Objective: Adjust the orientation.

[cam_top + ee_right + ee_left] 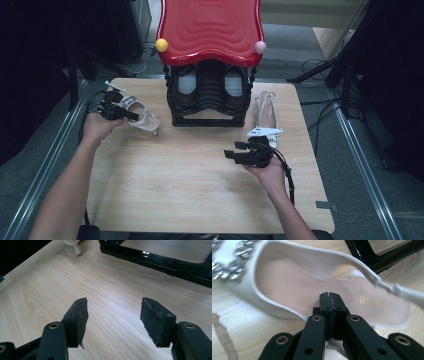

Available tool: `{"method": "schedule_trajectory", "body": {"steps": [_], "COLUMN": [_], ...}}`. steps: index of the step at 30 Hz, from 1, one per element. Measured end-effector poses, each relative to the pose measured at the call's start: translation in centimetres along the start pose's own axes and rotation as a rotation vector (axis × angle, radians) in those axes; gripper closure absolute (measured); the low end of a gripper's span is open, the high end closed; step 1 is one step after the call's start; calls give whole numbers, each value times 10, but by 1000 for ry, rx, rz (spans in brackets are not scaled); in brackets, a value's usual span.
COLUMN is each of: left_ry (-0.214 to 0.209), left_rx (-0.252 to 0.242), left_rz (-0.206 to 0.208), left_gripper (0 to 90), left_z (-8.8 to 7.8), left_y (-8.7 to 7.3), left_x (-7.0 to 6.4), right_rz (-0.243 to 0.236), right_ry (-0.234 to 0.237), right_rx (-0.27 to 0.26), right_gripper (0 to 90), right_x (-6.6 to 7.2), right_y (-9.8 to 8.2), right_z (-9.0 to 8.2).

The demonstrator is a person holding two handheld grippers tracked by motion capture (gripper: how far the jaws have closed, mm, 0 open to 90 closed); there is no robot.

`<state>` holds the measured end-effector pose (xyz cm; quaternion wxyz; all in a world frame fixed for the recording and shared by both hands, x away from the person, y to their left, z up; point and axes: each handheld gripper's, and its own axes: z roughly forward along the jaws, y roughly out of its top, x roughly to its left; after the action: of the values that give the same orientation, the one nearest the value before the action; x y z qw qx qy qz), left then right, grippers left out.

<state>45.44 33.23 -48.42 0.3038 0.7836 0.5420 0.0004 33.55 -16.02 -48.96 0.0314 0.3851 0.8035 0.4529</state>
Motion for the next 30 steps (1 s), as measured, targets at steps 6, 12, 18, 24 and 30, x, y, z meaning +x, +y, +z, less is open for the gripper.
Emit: {"method": "schedule_trajectory", "body": {"steps": [6, 12, 18, 24, 30], "left_ry": [23, 63, 46, 79, 134], "left_rx": [-15, -42, -54, -119, -145], "left_rz": [-33, -58, -49, -60, -66], "left_gripper": [897, 895, 857, 722, 635], "left_z": [-6, -11, -15, -24, -32], "left_y": [-2, -4, -6, -14, -23], "left_x": [9, 14, 7, -2, -6], "right_rz": [0, 3, -7, -13, -18], "right_ry": [1, -1, 2, 9, 22], "right_rx": [-5, -4, 5, -3, -3], "right_gripper": [395, 396, 397, 398, 398], "right_x": [-1, -1, -1, -2, -2], "right_y": [0, -1, -1, 4, 9], "right_z": [-1, 0, 2, 4, 9]}}
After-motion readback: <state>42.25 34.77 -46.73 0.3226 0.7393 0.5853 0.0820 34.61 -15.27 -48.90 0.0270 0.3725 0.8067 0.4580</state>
